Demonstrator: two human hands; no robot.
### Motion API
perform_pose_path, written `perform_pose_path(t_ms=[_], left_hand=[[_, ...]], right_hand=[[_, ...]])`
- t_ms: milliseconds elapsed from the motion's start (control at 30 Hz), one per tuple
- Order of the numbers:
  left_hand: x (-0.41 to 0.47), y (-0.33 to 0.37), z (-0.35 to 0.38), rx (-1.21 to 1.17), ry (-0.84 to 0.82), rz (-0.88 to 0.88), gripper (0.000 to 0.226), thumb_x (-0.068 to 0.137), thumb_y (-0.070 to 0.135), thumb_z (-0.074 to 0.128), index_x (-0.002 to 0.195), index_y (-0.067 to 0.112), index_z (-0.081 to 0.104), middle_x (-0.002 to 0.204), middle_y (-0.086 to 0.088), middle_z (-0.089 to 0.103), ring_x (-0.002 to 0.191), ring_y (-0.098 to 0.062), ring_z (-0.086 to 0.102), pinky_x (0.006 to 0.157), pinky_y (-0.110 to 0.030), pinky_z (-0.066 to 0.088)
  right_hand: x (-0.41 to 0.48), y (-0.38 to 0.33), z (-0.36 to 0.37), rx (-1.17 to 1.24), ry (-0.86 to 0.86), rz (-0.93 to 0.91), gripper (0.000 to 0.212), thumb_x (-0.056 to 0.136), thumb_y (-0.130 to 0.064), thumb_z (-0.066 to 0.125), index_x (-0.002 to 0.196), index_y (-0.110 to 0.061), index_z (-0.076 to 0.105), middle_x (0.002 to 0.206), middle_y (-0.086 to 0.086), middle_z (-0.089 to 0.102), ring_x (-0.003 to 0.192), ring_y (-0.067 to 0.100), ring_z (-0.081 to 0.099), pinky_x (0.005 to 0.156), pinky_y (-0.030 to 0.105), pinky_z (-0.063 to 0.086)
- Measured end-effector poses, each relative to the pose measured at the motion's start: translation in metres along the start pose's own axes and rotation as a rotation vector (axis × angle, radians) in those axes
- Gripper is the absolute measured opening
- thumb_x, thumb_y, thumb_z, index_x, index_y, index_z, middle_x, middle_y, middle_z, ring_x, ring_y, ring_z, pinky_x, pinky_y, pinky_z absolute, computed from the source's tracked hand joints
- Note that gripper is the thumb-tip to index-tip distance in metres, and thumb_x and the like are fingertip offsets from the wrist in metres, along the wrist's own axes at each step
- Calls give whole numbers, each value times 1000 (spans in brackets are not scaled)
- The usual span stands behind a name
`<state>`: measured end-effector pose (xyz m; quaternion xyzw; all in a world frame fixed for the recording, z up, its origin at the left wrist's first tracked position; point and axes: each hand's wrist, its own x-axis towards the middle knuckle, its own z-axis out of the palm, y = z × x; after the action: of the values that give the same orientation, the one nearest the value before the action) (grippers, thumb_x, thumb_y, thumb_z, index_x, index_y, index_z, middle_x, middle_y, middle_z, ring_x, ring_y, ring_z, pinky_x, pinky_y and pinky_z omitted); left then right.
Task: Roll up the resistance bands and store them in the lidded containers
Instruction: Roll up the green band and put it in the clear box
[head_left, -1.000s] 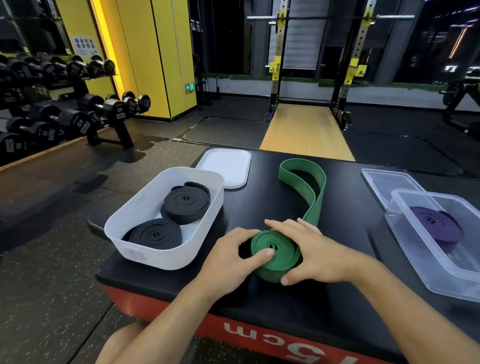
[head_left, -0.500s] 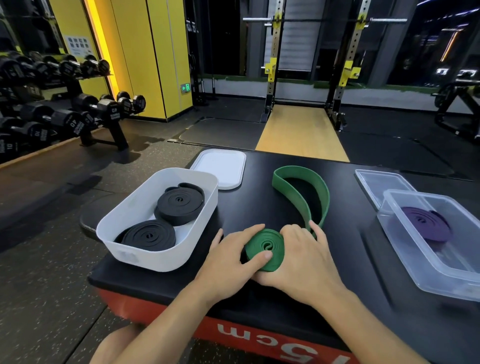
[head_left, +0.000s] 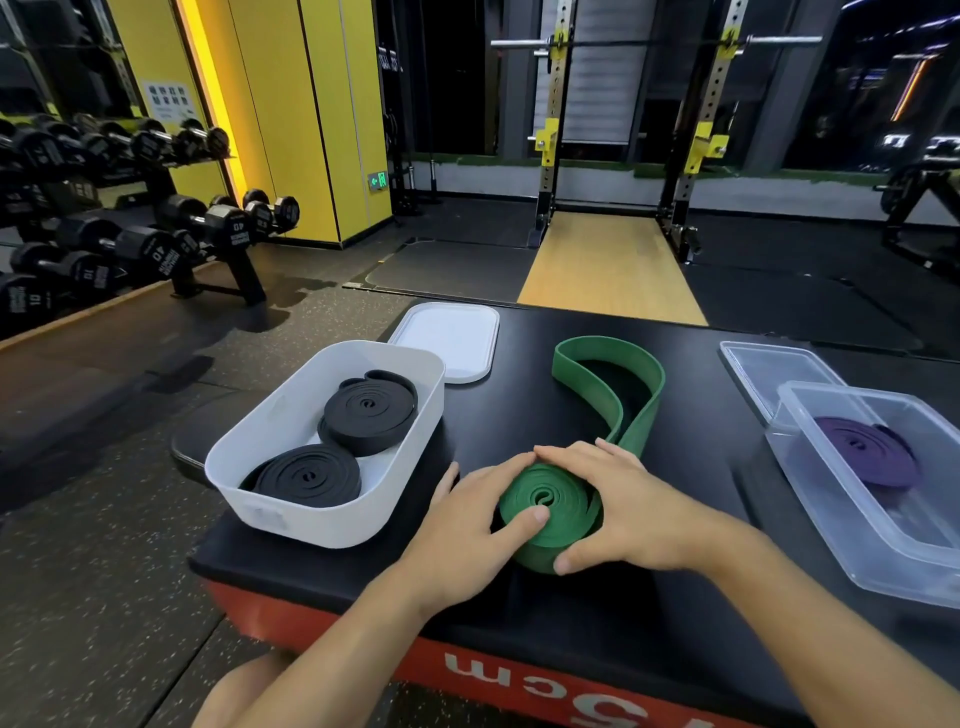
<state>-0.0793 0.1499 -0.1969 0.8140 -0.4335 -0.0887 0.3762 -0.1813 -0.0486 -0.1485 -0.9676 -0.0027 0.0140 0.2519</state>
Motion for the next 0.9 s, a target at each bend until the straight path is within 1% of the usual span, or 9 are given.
perform_pose_path(t_ms=[100, 167, 233, 300, 467, 567, 667, 800, 900], left_hand=[[0, 1, 2, 30, -13, -10, 78, 92, 73, 32, 162, 43, 19, 152, 27, 47, 145, 13, 28, 130, -37, -1], [1, 1, 2, 34, -11, -23, 79, 91, 74, 30, 163, 44, 17, 153, 25, 47, 146, 14, 26, 130, -36, -1], [1, 1, 2, 17, -1, -30, 76, 91, 74, 31, 160, 45, 24, 151, 27, 48, 144, 14, 30, 130, -38, 1], [1, 2, 2, -12, 18, -37, 74, 89, 74, 35, 157, 46, 32, 147, 27, 51, 142, 14, 33, 130, -39, 2], [-1, 4, 1, -29, 74, -31, 74, 86, 74, 47, 154, 48, 36, 139, 31, 55, 132, 23, 34, 129, -29, 3], [0, 5, 0, -78, 88, -41, 64, 92, 63, 59, 152, 48, 41, 133, 31, 56, 119, 38, 27, 127, -24, 2], [2, 4, -1, -120, 94, -53, 67, 87, 67, 57, 150, 47, 46, 135, 31, 58, 118, 40, 26, 127, -24, 2], [5, 1, -1, -167, 85, -60, 68, 84, 69, 57, 148, 46, 49, 134, 32, 60, 125, 31, 35, 129, -29, 3], [4, -2, -1, -160, 96, -52, 73, 81, 75, 54, 148, 47, 49, 138, 28, 59, 136, 17, 40, 130, -32, 4]], right_hand=[[-3, -8, -4, -22, 9, 41, 116, 69, -58, 86, 161, -35, 20, 125, -24, 38, 132, -5, 16, 120, 20, -2], [-1, -14, -1, -82, 34, 41, 110, 66, -68, 83, 156, -35, 30, 116, -21, 37, 121, -8, 23, 123, 25, -1], [1, -19, 7, -151, 125, 44, 100, 56, -87, 73, 138, -35, 48, 108, -22, 39, 115, -6, 35, 126, 32, -3], [0, -24, 15, -221, 230, 82, 91, 51, -97, 61, 112, -30, 53, 101, -21, 42, 106, -1, 44, 126, 33, -2], [-2, -36, 42, -418, 553, 247, 69, 64, -86, 49, 83, -20, 49, 79, -13, 47, 83, 15, 56, 123, 44, 19], [1, -43, 47, -462, 539, 344, 73, 67, -85, 44, 92, -18, 55, 86, -9, 53, 90, 18, 59, 122, 43, 21], [0, -46, 44, -481, 454, 386, 81, 67, -89, 36, 104, -20, 55, 98, -10, 54, 103, 16, 57, 123, 41, 15], [-1, -33, 35, -368, 356, 278, 86, 58, -101, 40, 101, -26, 48, 97, -17, 46, 103, 9, 49, 119, 36, 18], [-7, -8, 17, -240, 206, 130, 93, 55, -100, 53, 120, -34, 50, 108, -24, 46, 113, -2, 44, 121, 30, 9]])
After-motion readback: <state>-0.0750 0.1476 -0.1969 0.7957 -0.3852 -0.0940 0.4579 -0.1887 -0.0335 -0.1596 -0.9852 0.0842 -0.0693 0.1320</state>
